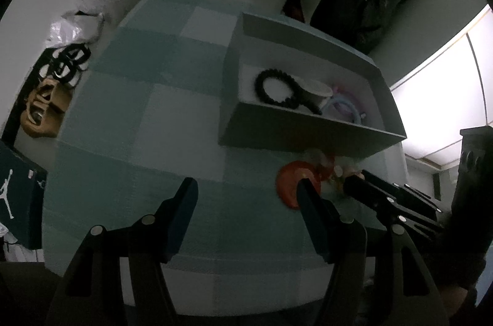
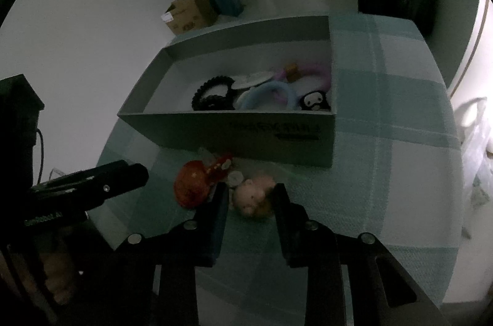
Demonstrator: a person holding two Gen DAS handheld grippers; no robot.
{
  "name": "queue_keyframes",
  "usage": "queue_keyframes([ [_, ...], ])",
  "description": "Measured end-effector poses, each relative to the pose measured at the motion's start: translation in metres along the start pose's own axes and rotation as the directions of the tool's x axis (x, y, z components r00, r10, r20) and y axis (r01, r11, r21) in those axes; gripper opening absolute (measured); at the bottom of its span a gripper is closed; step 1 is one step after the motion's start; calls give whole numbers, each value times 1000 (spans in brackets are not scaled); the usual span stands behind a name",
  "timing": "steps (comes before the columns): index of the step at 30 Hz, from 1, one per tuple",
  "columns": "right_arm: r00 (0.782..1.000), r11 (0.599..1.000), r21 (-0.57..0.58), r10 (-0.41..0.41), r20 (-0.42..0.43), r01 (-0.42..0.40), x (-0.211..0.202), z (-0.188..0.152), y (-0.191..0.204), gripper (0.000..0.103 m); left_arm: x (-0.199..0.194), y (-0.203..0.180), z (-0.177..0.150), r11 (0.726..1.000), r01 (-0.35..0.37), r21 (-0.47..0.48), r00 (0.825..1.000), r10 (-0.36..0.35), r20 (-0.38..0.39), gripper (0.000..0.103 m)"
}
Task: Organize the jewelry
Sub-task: 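Grasp the small pink pig toy with the right tool, then lift the pig toy with the right tool while the left tool grasps the red 'China' ball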
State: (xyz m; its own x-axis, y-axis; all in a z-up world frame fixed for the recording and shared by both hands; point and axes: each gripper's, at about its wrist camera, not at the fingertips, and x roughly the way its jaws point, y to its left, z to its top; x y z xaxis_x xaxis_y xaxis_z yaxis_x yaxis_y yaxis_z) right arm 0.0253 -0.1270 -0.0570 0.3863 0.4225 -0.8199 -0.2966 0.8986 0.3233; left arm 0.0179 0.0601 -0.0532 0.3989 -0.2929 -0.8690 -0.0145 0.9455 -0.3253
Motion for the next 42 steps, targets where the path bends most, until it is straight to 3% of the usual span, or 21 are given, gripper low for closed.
queue_keyframes([
  [16, 999, 999, 32, 31, 34, -32, -19, 0, -11, 28, 17, -19, 0, 997, 50, 62, 997, -46, -57, 62],
  [26, 997, 997, 58, 36, 72, -40, -36, -4, -19, 28, 24, -33, -3, 990, 37, 133, 998, -31, -53, 62],
  [34, 994, 996, 66, 44, 99, -51, -47, -6, -23, 27, 32, -53, -3, 975, -55, 214, 998, 62, -27, 62],
  [35, 994, 996, 72, 43, 100, -50, -47, -6, -24, 27, 32, -54, -4, 973, -64, 220, 997, 71, -24, 62],
  [36, 994, 996, 78, 43, 100, -51, -47, -7, -26, 14, 34, -56, -4, 971, -76, 226, 996, 83, -22, 62],
  [42, 995, 995, 87, 44, 94, -52, -49, -9, -28, 15, 41, -70, -2, 961, -123, 247, 991, 130, -13, 61],
])
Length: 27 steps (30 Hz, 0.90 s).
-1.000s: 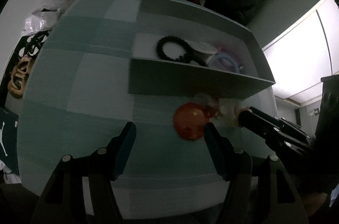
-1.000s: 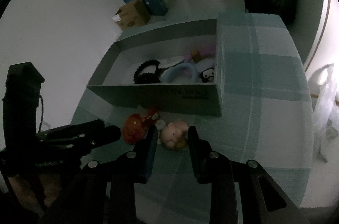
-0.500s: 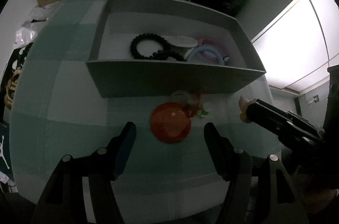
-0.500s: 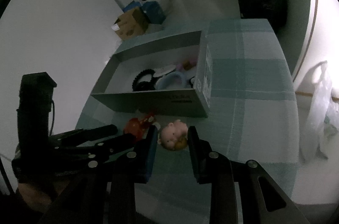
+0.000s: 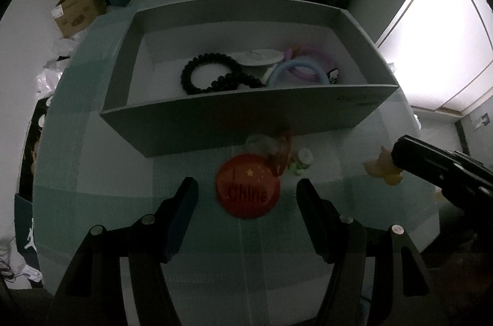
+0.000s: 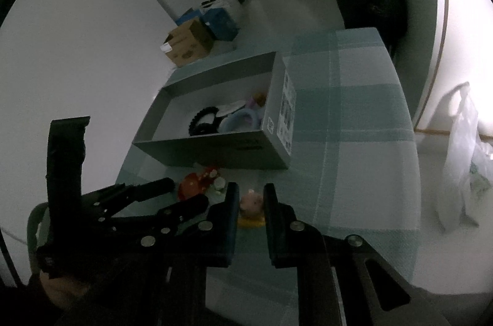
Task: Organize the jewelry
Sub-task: 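Lift the pig toy with the right tool while the left tool grasps the red 'China' ball, then carry the toy with the right tool while the left tool lowers the red ball into the box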
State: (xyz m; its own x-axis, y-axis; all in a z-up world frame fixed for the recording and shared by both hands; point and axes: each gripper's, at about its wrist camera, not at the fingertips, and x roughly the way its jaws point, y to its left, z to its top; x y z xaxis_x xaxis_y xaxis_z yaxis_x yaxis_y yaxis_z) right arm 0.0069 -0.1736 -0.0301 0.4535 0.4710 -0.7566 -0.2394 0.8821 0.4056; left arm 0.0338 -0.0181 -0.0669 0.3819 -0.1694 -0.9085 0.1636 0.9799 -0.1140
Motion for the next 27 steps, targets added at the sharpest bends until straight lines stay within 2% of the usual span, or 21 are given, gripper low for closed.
queue_keyframes([
  [1, 1000, 1000, -3, 1, 0, -1, -1, -1, 0, 14, -2, 2, -3, 1000, -6, 3, 1000, 6, 2, 56],
  [2, 1000, 1000, -7, 1, 0, -1, -1, -1, 0, 14, -2, 1, -3, 1000, -24, 16, 1000, 24, 6, 47],
  [4, 1000, 1000, -6, 2, -1, -2, -2, -2, -1, 14, -2, -1, -3, 998, -50, 36, 999, 49, 9, 38],
  [8, 1000, 1000, -1, 5, -3, -5, -2, 0, -3, 14, -5, 4, -7, 999, -25, 38, 1000, 25, 6, 38],
  [16, 999, 1000, 1, 24, 22, -24, -6, 0, -2, 14, -13, 17, -6, 999, 51, -20, 999, -51, 0, 38],
  [27, 997, 999, 0, 54, 55, -54, -10, 5, 7, 14, -42, 26, -8, 991, 120, -65, 990, -115, 77, 38],
])
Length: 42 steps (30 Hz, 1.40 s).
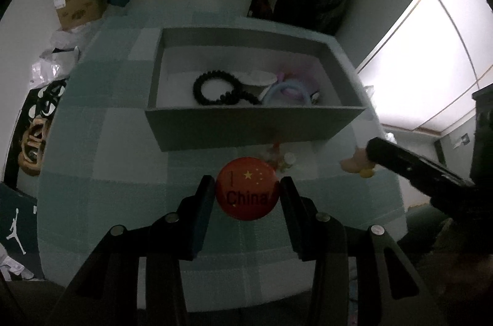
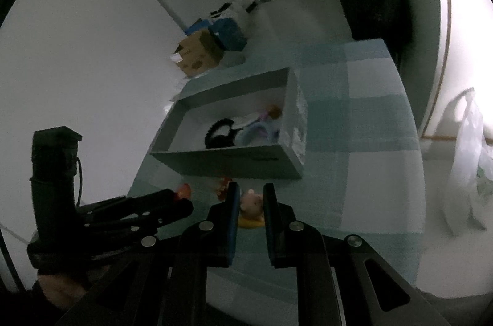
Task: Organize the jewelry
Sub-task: 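Carry the toy with the right tool while the left tool lowers the red ball into the box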
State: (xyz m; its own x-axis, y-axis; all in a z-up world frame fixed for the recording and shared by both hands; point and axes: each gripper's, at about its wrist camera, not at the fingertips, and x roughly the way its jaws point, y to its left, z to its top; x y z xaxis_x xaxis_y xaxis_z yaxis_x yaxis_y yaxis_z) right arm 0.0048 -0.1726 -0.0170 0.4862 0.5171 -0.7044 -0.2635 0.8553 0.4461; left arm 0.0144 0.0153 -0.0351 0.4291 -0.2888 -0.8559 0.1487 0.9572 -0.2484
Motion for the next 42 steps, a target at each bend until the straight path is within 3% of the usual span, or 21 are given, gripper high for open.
queue_keyframes([
  [12, 993, 995, -30, 93, 78, -91, -7, 19, 28, 14, -25, -15, 8, 999, 32, 19, 993, -34, 116, 38],
  [21, 982, 993, -15, 122, 142, -121, -10, 44, 32, 14, -24, -7, 24, 998, 63, 19, 990, -65, 123, 38],
  [30, 987, 992, 19, 120, 106, -122, 10, 62, 26, 14, -22, -2, 47, 995, 97, -11, 986, -95, 135, 38],
  [42, 989, 989, 53, 131, 71, -135, 30, 77, 19, 14, 2, 8, 66, 992, 112, -60, 991, -107, 81, 38],
])
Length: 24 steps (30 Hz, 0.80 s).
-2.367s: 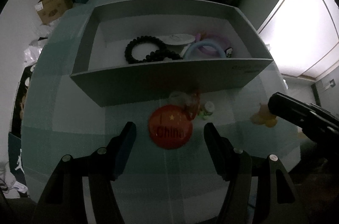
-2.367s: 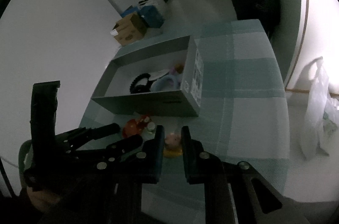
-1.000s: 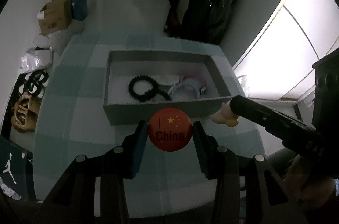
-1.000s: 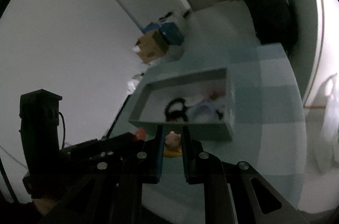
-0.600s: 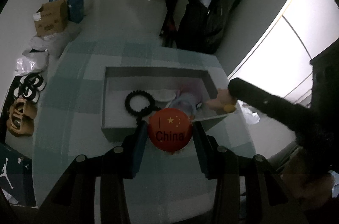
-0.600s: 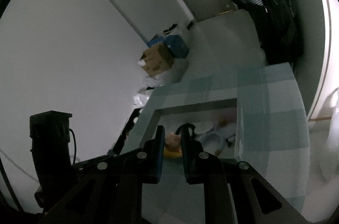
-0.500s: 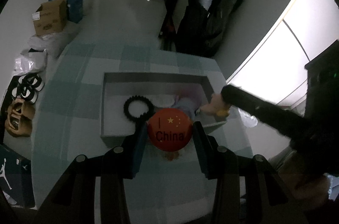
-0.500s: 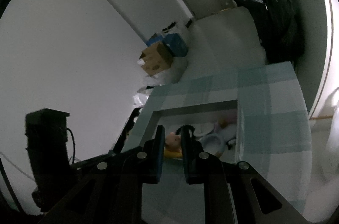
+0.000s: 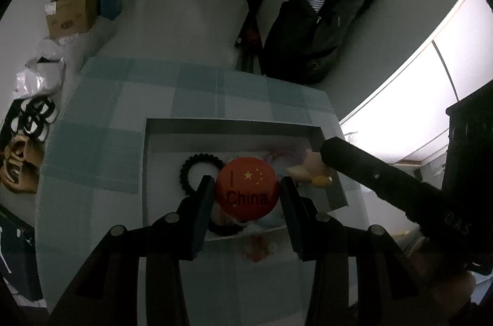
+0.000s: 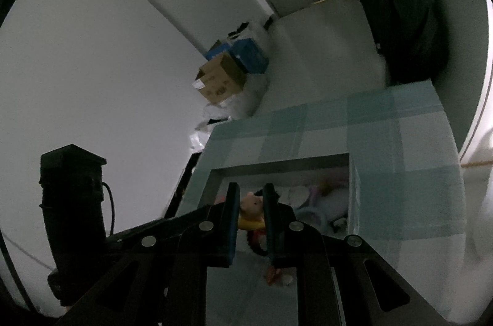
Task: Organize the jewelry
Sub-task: 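Carry the toy with the right tool while the left tool lowers the red ball into the box, then open both tools in the box and withdraw them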
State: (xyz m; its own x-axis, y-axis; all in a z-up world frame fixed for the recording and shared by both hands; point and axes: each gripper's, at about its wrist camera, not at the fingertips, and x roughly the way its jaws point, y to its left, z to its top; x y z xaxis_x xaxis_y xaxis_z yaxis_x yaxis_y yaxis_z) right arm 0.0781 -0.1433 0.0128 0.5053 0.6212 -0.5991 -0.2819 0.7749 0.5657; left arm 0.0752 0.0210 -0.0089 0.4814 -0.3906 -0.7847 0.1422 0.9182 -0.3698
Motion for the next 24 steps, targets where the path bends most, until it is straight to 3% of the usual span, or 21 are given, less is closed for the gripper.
queue_keyframes([
  [12, 1000, 999, 35, -9, -12, 10, 8, 6, -10, 14, 10, 0, 7, 1000, 16, -8, 1000, -16, -26, 38],
  [22, 999, 998, 52, -40, -37, 42, 15, 8, -17, 17, 5, 3, 10, 997, 70, -34, 997, -70, -14, 38],
  [24, 999, 998, 44, -34, -14, 35, 11, 9, -16, 20, 6, 1, 11, 998, 63, -28, 998, -64, -28, 45],
])
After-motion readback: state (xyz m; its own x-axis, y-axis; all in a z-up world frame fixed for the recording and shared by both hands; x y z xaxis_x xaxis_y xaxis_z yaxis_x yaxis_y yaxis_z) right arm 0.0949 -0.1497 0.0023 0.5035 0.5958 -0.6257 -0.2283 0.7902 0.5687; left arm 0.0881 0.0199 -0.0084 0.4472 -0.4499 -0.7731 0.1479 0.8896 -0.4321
